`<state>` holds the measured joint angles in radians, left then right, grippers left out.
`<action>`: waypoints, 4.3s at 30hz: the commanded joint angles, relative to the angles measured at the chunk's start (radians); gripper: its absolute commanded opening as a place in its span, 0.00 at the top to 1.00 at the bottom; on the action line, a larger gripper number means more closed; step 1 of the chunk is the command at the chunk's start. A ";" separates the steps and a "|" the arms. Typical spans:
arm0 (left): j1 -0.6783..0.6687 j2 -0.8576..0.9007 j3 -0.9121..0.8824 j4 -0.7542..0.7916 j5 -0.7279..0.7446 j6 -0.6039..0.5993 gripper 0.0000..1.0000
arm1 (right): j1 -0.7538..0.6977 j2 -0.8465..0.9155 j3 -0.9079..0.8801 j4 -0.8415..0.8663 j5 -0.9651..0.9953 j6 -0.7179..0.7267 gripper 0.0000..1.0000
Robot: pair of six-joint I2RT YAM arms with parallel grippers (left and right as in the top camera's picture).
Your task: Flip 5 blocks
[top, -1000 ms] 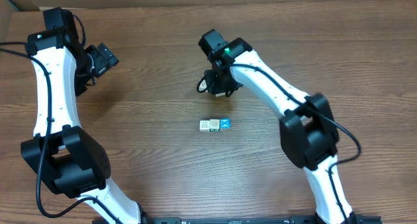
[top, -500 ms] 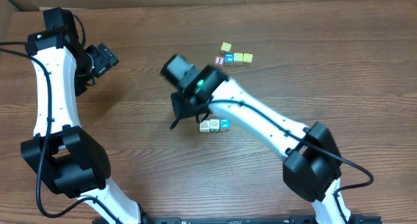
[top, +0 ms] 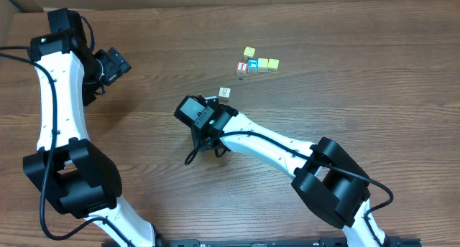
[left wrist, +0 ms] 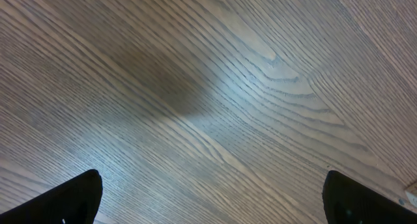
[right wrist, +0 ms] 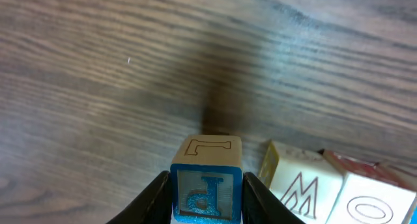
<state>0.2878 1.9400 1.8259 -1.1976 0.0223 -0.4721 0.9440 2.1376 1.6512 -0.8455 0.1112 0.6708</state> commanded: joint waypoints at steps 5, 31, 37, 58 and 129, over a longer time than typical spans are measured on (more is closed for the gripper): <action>-0.008 -0.011 0.015 0.000 -0.004 0.004 0.00 | -0.002 0.003 -0.008 0.013 0.031 0.014 0.61; -0.008 -0.011 0.015 0.000 -0.004 0.004 0.00 | -0.026 0.060 0.071 0.156 0.107 -0.103 0.87; -0.008 -0.011 0.015 0.000 -0.004 0.004 0.00 | -0.026 0.098 0.071 0.142 0.106 -0.103 0.89; -0.008 -0.011 0.015 0.000 -0.004 0.004 0.00 | -0.028 0.095 0.083 0.073 0.001 -0.236 0.81; -0.007 -0.011 0.015 -0.001 -0.004 0.004 0.00 | 0.004 0.034 0.066 -0.012 -0.131 -0.391 0.94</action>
<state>0.2878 1.9400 1.8259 -1.1976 0.0223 -0.4721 0.9459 2.1967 1.7443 -0.8642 -0.0162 0.3031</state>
